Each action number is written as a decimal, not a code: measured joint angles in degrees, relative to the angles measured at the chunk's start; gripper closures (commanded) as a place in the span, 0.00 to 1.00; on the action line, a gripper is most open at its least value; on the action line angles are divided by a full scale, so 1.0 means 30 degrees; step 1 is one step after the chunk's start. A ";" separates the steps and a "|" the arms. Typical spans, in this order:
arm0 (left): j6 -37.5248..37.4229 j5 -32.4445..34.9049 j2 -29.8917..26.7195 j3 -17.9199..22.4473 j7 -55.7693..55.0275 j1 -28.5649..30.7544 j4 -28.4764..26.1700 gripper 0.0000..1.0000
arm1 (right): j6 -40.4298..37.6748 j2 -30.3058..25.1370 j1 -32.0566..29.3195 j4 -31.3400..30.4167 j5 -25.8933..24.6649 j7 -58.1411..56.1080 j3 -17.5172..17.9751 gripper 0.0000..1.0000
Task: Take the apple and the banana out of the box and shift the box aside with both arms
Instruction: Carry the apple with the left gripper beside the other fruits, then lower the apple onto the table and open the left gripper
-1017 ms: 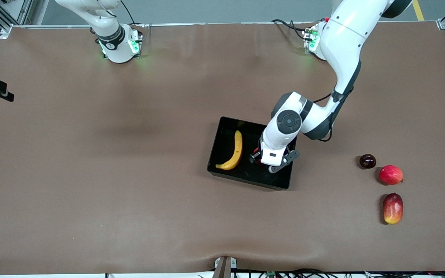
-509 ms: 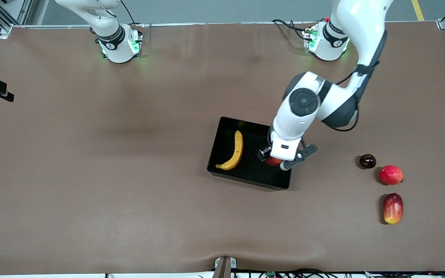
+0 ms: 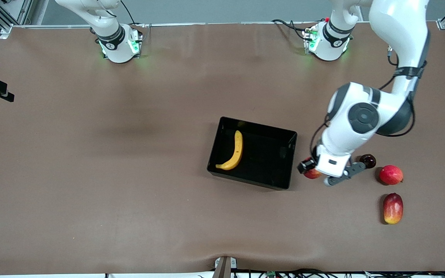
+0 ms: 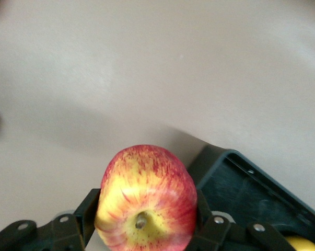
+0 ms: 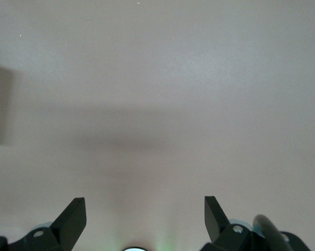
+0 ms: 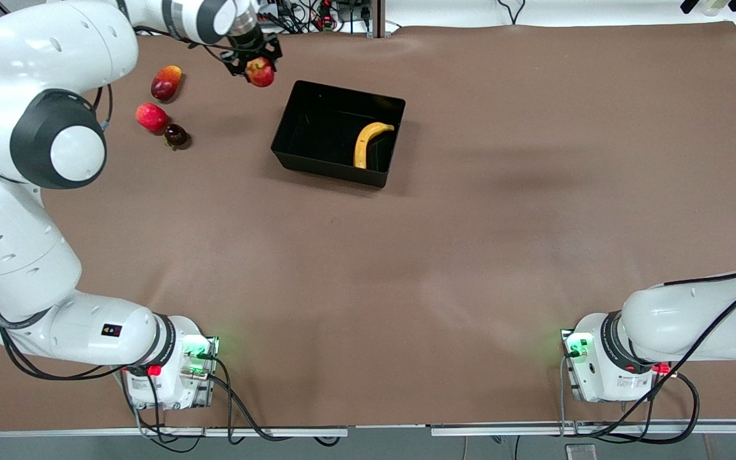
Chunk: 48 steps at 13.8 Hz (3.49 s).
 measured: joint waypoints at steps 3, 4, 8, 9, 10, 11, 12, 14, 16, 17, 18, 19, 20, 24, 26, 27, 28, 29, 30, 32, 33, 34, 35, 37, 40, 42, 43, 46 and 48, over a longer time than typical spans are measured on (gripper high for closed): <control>0.0000 0.0007 0.0471 0.0024 0.2002 0.1269 -0.0152 1.00 | 0.0000 0.0001 0.0000 -0.0002 0.0000 0.0000 0.0008 0.00; 0.0036 0.0052 0.0744 0.0034 0.2470 0.1646 -0.0174 1.00 | 0.0000 0.0001 0.0000 -0.0004 0.0000 0.0000 0.0017 0.00; 0.1403 0.1598 0.1591 0.0034 0.2789 0.2500 -0.1117 1.00 | 0.0043 0.0001 0.0004 -0.0003 0.0007 0.0000 0.0067 0.00; 0.1870 0.1687 0.1665 0.0034 0.2789 0.2641 -0.1522 1.00 | 0.0050 0.0001 0.0004 -0.0003 0.0008 0.0000 0.0070 0.00; 0.2316 0.1733 0.1724 0.0035 0.2796 0.2773 -0.1908 1.00 | 0.0055 0.0001 0.0004 -0.0003 0.0009 0.0000 0.0071 0.00; 0.2636 0.1814 0.1790 0.0036 0.2814 0.2883 -0.2193 1.00 | 0.0072 0.0001 0.0004 -0.0003 0.0009 0.0000 0.0069 0.00; 0.2837 0.2095 0.1847 0.0034 0.2822 0.2973 -0.2355 1.00 | 0.0123 0.0001 0.0004 -0.0002 0.0009 0.0000 0.0067 0.00; 0.3192 0.2845 0.2031 0.0031 0.2822 0.3183 -0.2484 1.00 | 0.0171 0.0001 0.0004 -0.0002 0.0016 -0.0001 0.0071 0.00; 0.3602 0.3024 0.2321 0.0030 0.2867 0.3311 -0.2576 1.00 | 0.0180 0.0001 0.0033 -0.0002 0.0022 -0.0001 0.0119 0.00; 0.3707 0.3037 0.2455 0.0012 0.2903 0.3307 -0.2591 1.00 | 0.0180 0.0001 0.0044 -0.0002 0.0023 -0.0001 0.0133 0.00; 0.3775 0.3131 0.2563 -0.0018 0.2944 0.3299 -0.2597 1.00 | 0.0180 0.0001 0.0043 -0.0002 0.0023 -0.0001 0.0132 0.00; 0.3826 0.3412 0.2655 -0.0024 0.2992 0.3301 -0.2598 1.00 | 0.0180 0.0001 0.0043 -0.0002 0.0024 -0.0001 0.0131 0.00; 0.3915 0.3718 0.2753 -0.0019 0.2999 0.3310 -0.2596 1.00 | 0.0179 0.0001 0.0043 -0.0002 0.0024 -0.0001 0.0134 0.00; 0.4512 0.3950 0.3240 -0.0138 0.3019 0.3132 -0.2584 1.00 | -0.0068 0.0002 0.0248 -0.0006 0.0034 -0.0003 0.0250 0.00; 0.4564 0.3976 0.3345 -0.0215 0.3033 0.3016 -0.2389 1.00 | -0.0160 0.0002 0.0306 -0.0006 0.0034 -0.0002 0.0293 0.00; 0.4567 0.4081 0.3455 -0.0209 0.3056 0.3022 -0.2201 1.00 | -0.0179 0.0002 0.0300 -0.0007 0.0033 -0.0002 0.0289 0.00; 0.4568 0.4324 0.3624 -0.0195 0.3056 0.3050 -0.1944 1.00 | -0.0193 0.0001 0.0300 -0.0006 0.0033 -0.0002 0.0289 0.00; 0.4568 0.4503 0.3837 -0.0174 0.3058 0.3092 -0.1678 1.00 | -0.0193 0.0001 0.0300 -0.0006 0.0033 -0.0002 0.0287 0.00; 0.4571 0.4619 0.4084 -0.0147 0.3061 0.3139 -0.1347 1.00 | -0.0177 0.0001 0.0300 -0.0004 0.0025 -0.0002 0.0287 0.00; 0.4579 0.4656 0.4601 -0.0045 0.3071 0.3277 -0.0576 1.00 | -0.0095 0.0000 0.0287 0.0007 -0.0006 -0.0002 0.0270 0.00; 0.4579 0.4657 0.4845 0.0015 0.3072 0.3455 -0.0210 1.00 | -0.0002 0.0001 0.0245 0.0006 -0.0015 -0.0001 0.0236 0.00; 0.4579 0.4658 0.5061 0.0028 0.3078 0.3718 0.0075 1.00 | 0.0170 0.0001 0.0186 0.0007 -0.0016 -0.0001 0.0187 0.00; 0.4583 0.4658 0.5257 0.0033 0.3116 0.3984 0.0279 1.00 | 0.0404 0.0001 0.0155 0.0006 -0.0016 -0.0002 0.0123 0.00; 0.4601 0.4659 0.5580 0.0029 0.3407 0.4347 0.0777 1.00 | 0.0576 0.0001 0.0154 0.0006 -0.0017 -0.0002 0.0079 0.00; 0.4601 0.4658 0.5928 0.0037 0.4469 0.5094 0.1339 1.00 | 0.0591 0.0003 -0.0001 -0.0008 -0.0039 0.0000 0.0029 0.00; 0.4602 0.4658 0.6067 0.0032 0.5311 0.5571 0.1573 1.00 | 0.0594 0.0010 -0.0096 -0.0020 -0.0039 -0.0001 0.0003 0.00; 0.4603 0.4658 0.6103 0.0022 0.5510 0.5672 0.1613 1.00 | 0.0609 0.0009 -0.0094 -0.0019 -0.0039 -0.0002 0.0030 0.00; 0.4602 0.4658 0.6124 0.0000 0.5580 0.5709 0.1638 0.02 | 0.0650 0.0009 -0.0072 -0.0018 -0.0039 -0.0002 0.0142 0.00; 0.4637 0.4658 0.6136 0.0001 0.5588 0.5714 0.1651 0.00 | 0.0659 0.0009 -0.0070 -0.0018 -0.0039 -0.0002 0.0153 0.00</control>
